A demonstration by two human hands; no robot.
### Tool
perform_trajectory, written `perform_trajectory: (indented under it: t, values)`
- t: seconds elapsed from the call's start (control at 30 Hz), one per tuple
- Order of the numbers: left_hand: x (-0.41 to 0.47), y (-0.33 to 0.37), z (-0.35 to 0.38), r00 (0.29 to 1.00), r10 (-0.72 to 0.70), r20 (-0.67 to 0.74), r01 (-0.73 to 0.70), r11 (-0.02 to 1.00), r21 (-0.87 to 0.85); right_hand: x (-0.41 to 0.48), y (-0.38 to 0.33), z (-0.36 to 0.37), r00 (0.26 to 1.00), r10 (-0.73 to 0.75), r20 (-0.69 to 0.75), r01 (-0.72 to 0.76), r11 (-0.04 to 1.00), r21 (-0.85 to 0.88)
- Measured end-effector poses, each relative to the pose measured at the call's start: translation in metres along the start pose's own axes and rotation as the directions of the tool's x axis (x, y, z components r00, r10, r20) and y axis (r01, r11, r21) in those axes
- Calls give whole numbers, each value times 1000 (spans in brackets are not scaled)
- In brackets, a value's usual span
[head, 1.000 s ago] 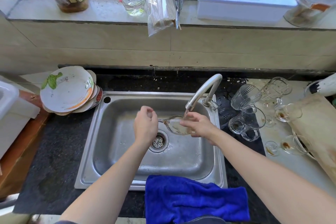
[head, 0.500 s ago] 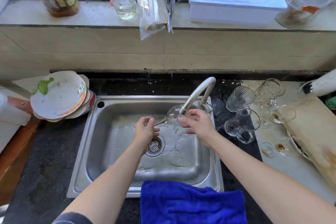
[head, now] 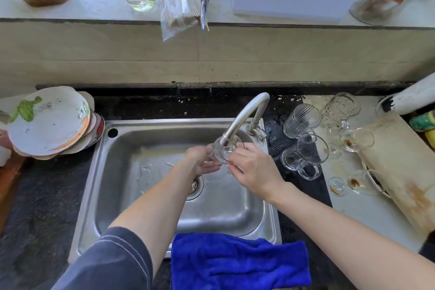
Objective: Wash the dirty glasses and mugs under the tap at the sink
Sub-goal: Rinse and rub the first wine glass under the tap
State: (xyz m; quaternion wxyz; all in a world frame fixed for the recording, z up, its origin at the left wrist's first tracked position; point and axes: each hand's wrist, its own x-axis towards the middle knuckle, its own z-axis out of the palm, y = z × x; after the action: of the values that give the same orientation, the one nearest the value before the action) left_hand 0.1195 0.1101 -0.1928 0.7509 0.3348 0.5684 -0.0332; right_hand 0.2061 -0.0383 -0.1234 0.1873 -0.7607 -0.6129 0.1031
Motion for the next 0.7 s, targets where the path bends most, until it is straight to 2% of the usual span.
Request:
perform_trajectory:
  t: [0.07, 0.13, 0.2, 0.33, 0.47, 0.53, 0.6, 0.7]
  values:
    - [3, 8, -2, 996, 60, -63, -59, 998, 17, 5, -3, 3, 977, 24, 213, -22, 1000, -13]
    - [10, 15, -10, 969, 165, -183, -158, 986, 55, 0, -1, 4, 948, -6, 317, 11, 1000, -11]
    - [13, 20, -18, 930, 270, -251, -265, 963, 57, -6, 1, 6, 961, -30, 276, 30, 1000, 5]
    - [7, 25, -15, 906, 357, -227, -356, 933, 48, 9, -11, 13, 959, 64, 274, -52, 997, -52]
    - [7, 27, -34, 881, 378, -286, -372, 925, 77, -2, -9, 10, 960, -85, 267, 86, 996, 9]
    - [7, 22, -35, 881, 384, -277, -366, 923, 118, 1, -9, 10, 959, -69, 274, 87, 995, -52]
    - [6, 18, -29, 889, 383, -251, -362, 923, 128, 11, -15, 13, 962, 0, 274, 23, 997, -80]
    - [6, 19, -38, 895, 366, -257, -341, 930, 138, 5, -11, 12, 948, -79, 307, 100, 994, -54]
